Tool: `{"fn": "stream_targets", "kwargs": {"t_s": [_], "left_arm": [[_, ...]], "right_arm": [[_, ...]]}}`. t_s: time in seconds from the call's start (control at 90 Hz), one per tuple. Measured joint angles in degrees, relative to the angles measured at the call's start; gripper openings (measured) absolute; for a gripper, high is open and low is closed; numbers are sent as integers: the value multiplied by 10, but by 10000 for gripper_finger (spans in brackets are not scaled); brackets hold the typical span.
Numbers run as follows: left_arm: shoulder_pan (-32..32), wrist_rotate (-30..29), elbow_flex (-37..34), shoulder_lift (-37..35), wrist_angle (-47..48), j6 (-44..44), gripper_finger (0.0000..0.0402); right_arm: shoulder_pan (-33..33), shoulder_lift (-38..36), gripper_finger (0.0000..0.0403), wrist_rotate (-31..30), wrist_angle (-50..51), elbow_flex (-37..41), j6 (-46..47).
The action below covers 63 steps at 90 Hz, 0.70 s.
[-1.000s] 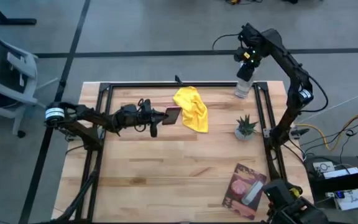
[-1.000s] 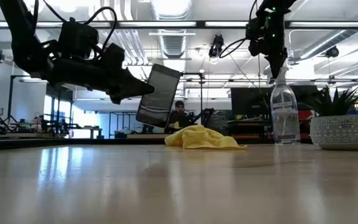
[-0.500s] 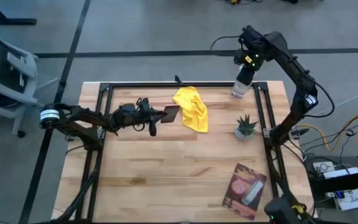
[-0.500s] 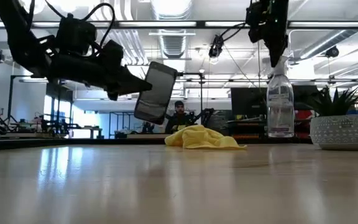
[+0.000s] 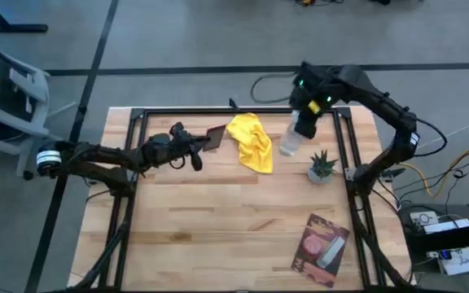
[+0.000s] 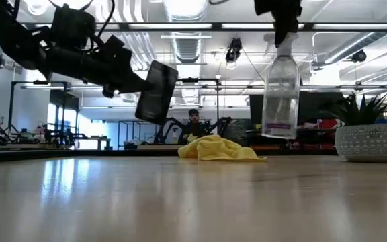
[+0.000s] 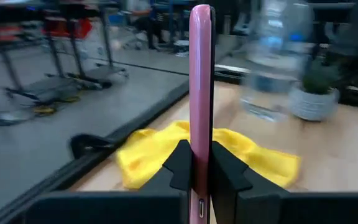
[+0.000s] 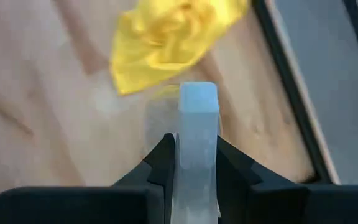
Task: Apply microfiber cloth
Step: Spray the pink cellphone using the spray bottle
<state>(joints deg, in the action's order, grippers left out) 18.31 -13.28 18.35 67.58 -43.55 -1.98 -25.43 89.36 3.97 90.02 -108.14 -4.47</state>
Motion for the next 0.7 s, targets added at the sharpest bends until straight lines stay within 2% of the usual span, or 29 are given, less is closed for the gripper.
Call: {"fn": "stream_targets", "kwargs": {"t_s": [0.156,0.233,0.444,0.7], "left_arm": [[-15,-88,-3,-2,-11,14,9],[-31,-112,-3,7,-24,31,9],[-63,-118,-4,21,-67,53,9],[-80,-153,-12,23,-116,60,9]], "right_arm": [[93,17,59,9,-23,0,114],[134,27,59,5,-45,0,159],[221,60,59,-6,-134,0,289],[257,111,58,-47,-173,-1,399]]}}
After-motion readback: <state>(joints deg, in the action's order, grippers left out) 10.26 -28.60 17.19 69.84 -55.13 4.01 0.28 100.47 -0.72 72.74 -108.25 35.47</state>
